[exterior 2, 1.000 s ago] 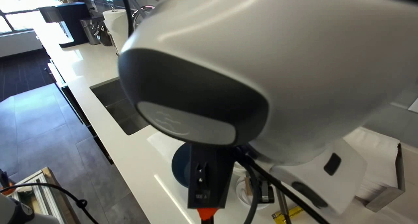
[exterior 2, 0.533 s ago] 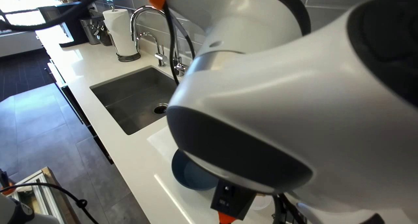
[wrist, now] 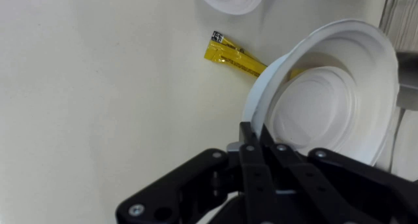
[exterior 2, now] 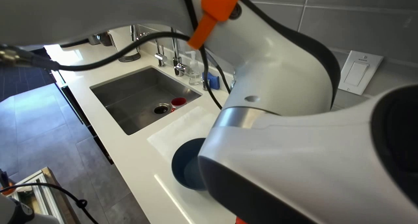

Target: Move the white bowl to the counter

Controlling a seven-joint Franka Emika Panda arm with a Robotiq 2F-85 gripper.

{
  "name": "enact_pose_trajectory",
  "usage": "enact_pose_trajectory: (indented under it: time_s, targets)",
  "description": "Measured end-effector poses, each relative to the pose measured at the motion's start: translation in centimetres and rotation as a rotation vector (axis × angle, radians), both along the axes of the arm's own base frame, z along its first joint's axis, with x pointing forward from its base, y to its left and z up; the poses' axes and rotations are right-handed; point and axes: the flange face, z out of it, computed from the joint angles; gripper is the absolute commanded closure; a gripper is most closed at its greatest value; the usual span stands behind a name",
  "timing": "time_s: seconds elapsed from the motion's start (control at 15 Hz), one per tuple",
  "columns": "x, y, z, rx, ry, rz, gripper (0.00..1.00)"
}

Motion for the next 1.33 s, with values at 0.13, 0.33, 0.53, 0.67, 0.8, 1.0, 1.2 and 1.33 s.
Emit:
enact_pose_trajectory:
  time_s: [0.13, 0.33, 0.53, 0.67, 0.8, 1.0, 1.2, 1.33]
  targets:
    - [0.2, -0.5, -0.8, 0.01, 0.006, -0.095, 0.99]
    - [0.4, -1.0, -2.1, 0.03, 0.013, -0.225, 0.99]
    - [0.4, -1.4, -3.3, 0.059, 0.023, -0.341, 0.99]
    - [0.5, -1.6, -4.1, 0.077, 0.031, -0.399, 0.69]
    - [0.6, -1.7, -4.6, 0.086, 0.036, -0.432, 0.56]
    - [1.0, -1.8, -4.4, 0.068, 0.023, -0.448, 0.36]
    - [2.2, -1.2, -3.3, 0.048, 0.001, -0.421, 0.15]
    - [3.4, -0.2, -1.9, 0.053, -0.006, -0.348, 0.02]
